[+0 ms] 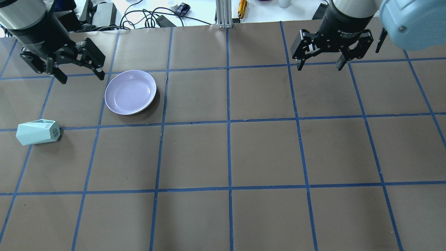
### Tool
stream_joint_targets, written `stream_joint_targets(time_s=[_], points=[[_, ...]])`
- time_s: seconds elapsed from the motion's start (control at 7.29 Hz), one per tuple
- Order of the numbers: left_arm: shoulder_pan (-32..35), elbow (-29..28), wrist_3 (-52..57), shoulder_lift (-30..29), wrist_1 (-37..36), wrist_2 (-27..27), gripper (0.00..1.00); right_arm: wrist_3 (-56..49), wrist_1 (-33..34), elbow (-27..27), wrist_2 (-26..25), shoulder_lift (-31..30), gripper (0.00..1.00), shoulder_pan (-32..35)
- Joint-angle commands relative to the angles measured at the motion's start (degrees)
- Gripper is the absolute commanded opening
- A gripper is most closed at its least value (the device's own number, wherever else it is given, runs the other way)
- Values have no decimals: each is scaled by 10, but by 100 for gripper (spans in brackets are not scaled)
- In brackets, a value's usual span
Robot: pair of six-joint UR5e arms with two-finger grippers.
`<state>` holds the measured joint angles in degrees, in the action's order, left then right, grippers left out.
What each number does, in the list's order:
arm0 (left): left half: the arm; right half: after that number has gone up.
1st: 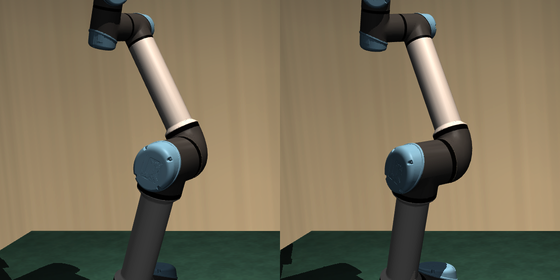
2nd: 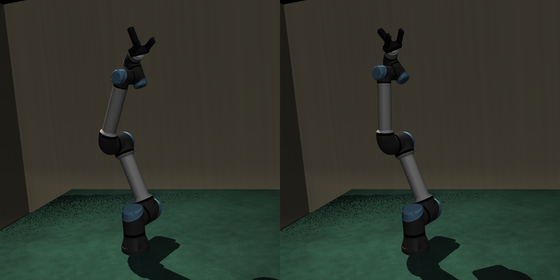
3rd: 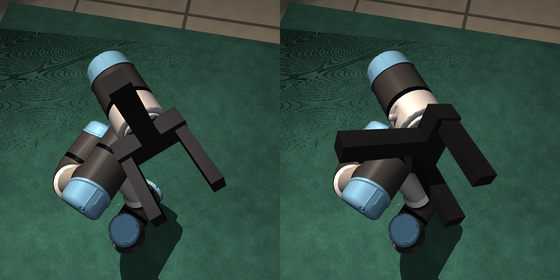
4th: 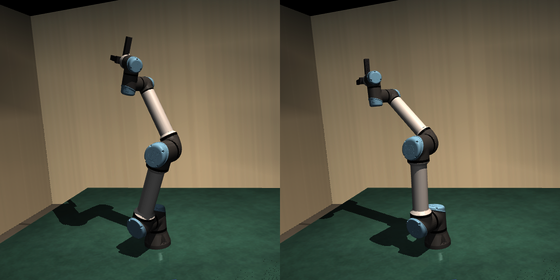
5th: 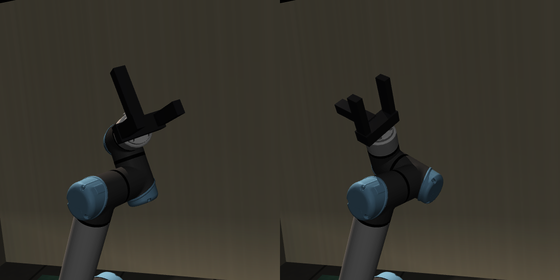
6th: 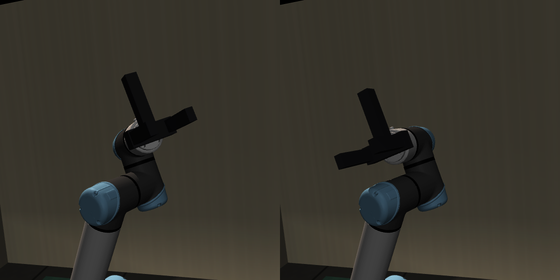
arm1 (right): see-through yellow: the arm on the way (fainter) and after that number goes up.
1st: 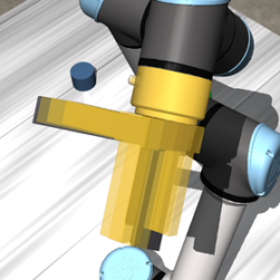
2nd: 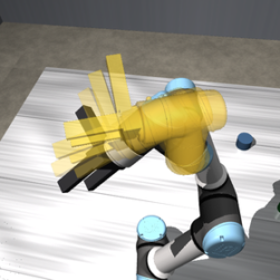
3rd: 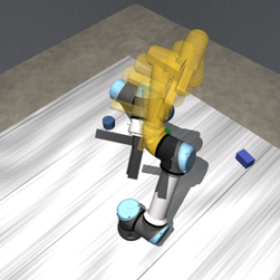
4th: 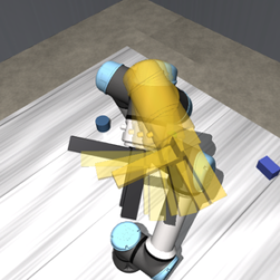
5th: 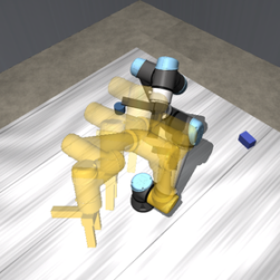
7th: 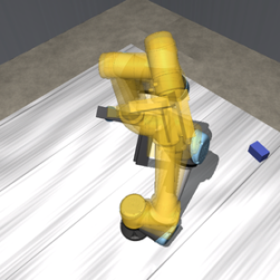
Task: Flip cup and place on plate
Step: 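Move the left gripper past the plate toward the mint-green mug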
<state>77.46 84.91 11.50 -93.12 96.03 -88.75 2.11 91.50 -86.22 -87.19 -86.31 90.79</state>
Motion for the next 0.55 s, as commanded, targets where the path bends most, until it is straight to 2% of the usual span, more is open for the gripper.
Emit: stream_joint_targets(time_s=[0.0, 0.41], points=[[-93, 0, 125, -32, 3, -4, 100, 0, 0, 0, 0, 0, 100, 0], [-210, 3, 290, -95, -38, -30, 100, 0, 0, 0, 0, 0, 100, 0]])
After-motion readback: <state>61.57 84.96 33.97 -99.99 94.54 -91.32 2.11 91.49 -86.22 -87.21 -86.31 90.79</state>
